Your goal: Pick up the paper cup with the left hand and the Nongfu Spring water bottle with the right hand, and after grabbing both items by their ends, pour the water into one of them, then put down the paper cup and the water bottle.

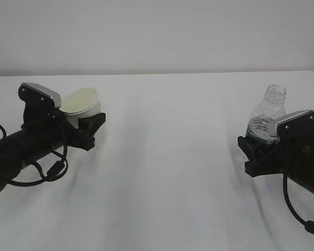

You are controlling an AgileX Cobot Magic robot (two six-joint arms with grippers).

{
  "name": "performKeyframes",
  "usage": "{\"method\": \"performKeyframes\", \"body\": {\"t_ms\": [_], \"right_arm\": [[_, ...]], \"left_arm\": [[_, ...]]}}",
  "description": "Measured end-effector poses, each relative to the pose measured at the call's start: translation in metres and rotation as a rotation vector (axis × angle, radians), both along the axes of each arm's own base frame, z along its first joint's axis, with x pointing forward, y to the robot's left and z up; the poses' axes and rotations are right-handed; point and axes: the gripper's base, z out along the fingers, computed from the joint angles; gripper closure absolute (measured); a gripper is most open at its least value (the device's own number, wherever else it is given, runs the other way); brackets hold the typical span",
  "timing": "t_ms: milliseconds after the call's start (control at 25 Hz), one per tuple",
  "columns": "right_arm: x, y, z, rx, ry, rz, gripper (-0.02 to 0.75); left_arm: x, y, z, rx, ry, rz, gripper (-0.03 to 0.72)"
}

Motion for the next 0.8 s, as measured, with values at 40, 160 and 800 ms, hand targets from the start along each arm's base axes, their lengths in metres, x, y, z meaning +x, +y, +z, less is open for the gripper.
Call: {"method": "performKeyframes", "body": {"t_ms": [40, 160, 800], "right_arm": [[0.000, 0.000, 0.000, 0.000, 0.000, 0.002, 0.262], [-0.001, 0.002, 0.000, -0.003, 0.000, 0.023, 0.262], [-0.005, 0.013, 0.000, -0.020, -0.002, 0.167, 0.262]], "left_arm": [[-0.002, -0.002, 0.000, -0.007, 0.008, -0.028, 0.216], [-0.007, -0.009, -0.001, -0.013, 0.027, -0.121, 0.216], [-0.034, -0.030, -0.007, 0.034, 0.077, -0.494, 0.216]]}}
